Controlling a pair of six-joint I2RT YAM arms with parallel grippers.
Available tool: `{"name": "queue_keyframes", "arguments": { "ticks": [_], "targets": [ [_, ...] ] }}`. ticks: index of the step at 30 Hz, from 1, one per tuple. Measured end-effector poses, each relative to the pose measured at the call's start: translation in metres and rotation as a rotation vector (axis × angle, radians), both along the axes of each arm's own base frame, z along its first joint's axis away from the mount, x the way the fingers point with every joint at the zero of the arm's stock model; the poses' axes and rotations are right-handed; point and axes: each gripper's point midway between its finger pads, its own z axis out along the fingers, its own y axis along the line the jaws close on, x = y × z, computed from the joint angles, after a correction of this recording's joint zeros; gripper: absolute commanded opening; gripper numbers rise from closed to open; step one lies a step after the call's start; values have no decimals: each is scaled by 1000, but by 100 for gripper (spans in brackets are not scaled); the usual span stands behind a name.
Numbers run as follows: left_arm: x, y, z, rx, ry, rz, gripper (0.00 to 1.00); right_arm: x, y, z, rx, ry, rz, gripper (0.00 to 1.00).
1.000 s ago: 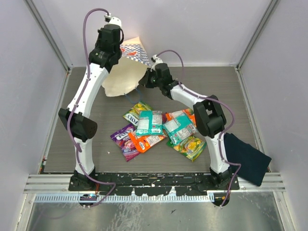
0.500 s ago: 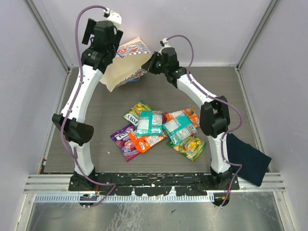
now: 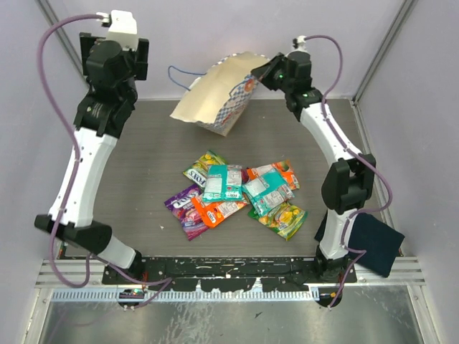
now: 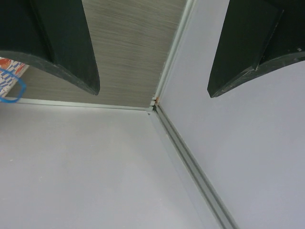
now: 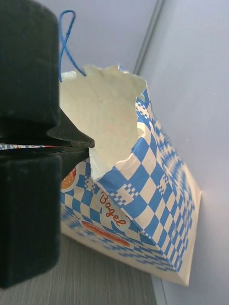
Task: Take the snacks out of the paper bag
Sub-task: Move the paper bag to the corner of the board.
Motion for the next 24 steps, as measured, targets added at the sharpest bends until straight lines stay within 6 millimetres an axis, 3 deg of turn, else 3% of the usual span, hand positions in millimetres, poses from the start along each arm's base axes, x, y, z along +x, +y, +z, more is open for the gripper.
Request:
{"name": "queue_keyframes", "arguments": {
  "ticks": [3,5,8,12,16,19,21,22,23,24],
  "targets": [
    [-19,3,5,-73,-61,-12,98,6,-39,4,9,4,-72,1],
    [-21,1,-3,-115,-69,-26,98,8,-62,5,18,11,-119,1],
    [-11,-11,-31,-165,-32,-59,98,10,-94,1,28,39,-192,1],
    [14,-31,-88,-201,82,-99,98,9,-135,-4,36,80,-311,1],
    [33,-47,-132,-220,179,-130,98,5,-175,-1,62,90,-393,1],
    [36,-53,-156,-227,230,-146,98,8,-223,4,103,77,-445,1],
    [35,-56,-166,-237,249,-155,98,13,-266,4,138,64,-497,2],
    [36,-57,-168,-240,254,-160,98,15,-281,1,149,64,-514,6],
    [36,-59,-170,-243,259,-166,98,18,-300,-4,165,67,-537,18],
    [36,-60,-171,-246,261,-172,98,22,-319,-11,182,72,-560,37]
  ]
}}
